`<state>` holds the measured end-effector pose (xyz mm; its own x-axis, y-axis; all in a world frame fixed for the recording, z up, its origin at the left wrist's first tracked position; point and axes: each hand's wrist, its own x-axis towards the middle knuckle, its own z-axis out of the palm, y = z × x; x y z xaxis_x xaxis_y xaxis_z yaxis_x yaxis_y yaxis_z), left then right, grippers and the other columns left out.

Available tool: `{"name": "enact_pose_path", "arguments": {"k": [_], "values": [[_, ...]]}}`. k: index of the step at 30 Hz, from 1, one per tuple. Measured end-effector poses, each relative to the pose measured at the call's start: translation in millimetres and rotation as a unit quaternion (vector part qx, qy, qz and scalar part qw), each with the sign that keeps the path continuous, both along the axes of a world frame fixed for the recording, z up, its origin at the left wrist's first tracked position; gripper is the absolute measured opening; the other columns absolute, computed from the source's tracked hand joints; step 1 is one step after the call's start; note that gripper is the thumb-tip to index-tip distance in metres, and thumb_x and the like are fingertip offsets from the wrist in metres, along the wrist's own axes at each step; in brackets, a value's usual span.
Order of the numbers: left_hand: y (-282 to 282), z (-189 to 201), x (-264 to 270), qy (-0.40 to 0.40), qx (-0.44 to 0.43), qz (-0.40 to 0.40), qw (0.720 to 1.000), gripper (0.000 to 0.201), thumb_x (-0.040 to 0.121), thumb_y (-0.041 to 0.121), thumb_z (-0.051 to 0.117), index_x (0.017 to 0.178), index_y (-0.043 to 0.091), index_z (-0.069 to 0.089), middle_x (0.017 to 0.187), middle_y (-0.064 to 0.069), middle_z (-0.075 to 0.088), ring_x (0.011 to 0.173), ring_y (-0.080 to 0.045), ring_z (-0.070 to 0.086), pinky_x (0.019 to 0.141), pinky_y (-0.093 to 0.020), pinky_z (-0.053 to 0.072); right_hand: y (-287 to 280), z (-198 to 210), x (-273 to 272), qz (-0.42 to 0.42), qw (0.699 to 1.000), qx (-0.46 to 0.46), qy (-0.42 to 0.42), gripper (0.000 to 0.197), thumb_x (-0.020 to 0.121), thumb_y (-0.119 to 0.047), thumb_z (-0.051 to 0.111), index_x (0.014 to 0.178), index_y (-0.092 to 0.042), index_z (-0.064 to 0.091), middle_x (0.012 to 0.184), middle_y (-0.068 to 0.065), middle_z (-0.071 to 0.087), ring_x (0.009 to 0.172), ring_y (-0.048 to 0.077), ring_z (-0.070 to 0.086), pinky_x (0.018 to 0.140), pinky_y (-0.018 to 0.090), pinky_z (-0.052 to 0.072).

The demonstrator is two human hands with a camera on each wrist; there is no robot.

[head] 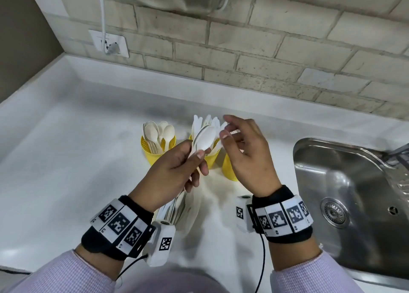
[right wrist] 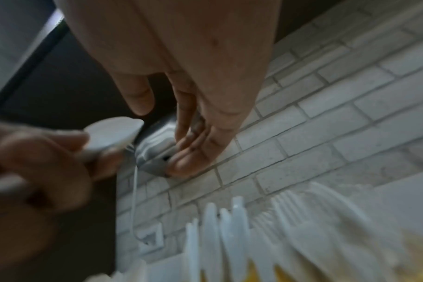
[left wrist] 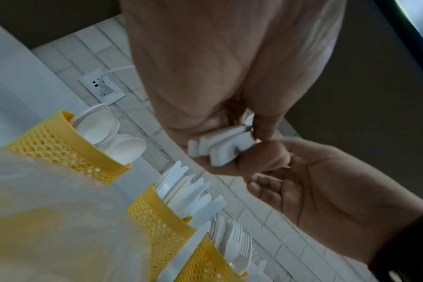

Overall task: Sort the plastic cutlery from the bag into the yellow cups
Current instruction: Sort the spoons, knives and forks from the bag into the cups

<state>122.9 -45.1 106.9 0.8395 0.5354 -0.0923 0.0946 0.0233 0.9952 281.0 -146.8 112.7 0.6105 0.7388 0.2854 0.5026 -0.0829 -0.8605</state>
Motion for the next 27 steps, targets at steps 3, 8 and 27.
{"name": "enact_pose_path", "arguments": {"k": [3,8,27], "values": [[0.2,0.1,-2.0,-0.021,0.003,-0.018,1.0,0.021,0.106,0.022,0.053,0.091,0.027,0.067,0.086,-0.009,0.07,0.064,-0.023,0.061,0.053,-0.031,0.049,8.6,8.2,-9.8,0.055,0.996,0.034,0.059,0.023,0.093,-0.022,0.068,0.114,-0.017,0.073,0.098,0.007,0.066,0.076,0.018,0.064,0.073,0.036,0.056],[9.0,-4.6,-7.7,-0.027,0.017,-0.005,0.999,0.016,0.101,0.032,0.06,0.092,0.024,0.072,0.088,-0.007,0.073,0.078,-0.02,0.069,0.073,-0.034,0.056,17.5,6.1,-11.9,0.058,0.997,0.056,0.02,0.014,0.093,-0.013,0.072,0.106,-0.016,0.078,0.079,-0.001,0.057,0.064,0.01,0.05,0.065,0.023,0.042],[106.1,12.3,-15.2,0.041,0.33,0.181,0.925,0.039,0.085,0.021,0.082,0.118,0.025,0.063,0.095,0.006,0.073,0.083,-0.012,0.072,0.079,-0.03,0.059,62.7,-34.3,-31.0,0.11,0.984,-0.085,-0.11,0.021,0.094,-0.004,0.06,0.106,-0.012,0.075,0.117,0.002,0.063,0.093,0.013,0.064,0.088,0.024,0.049]]}}
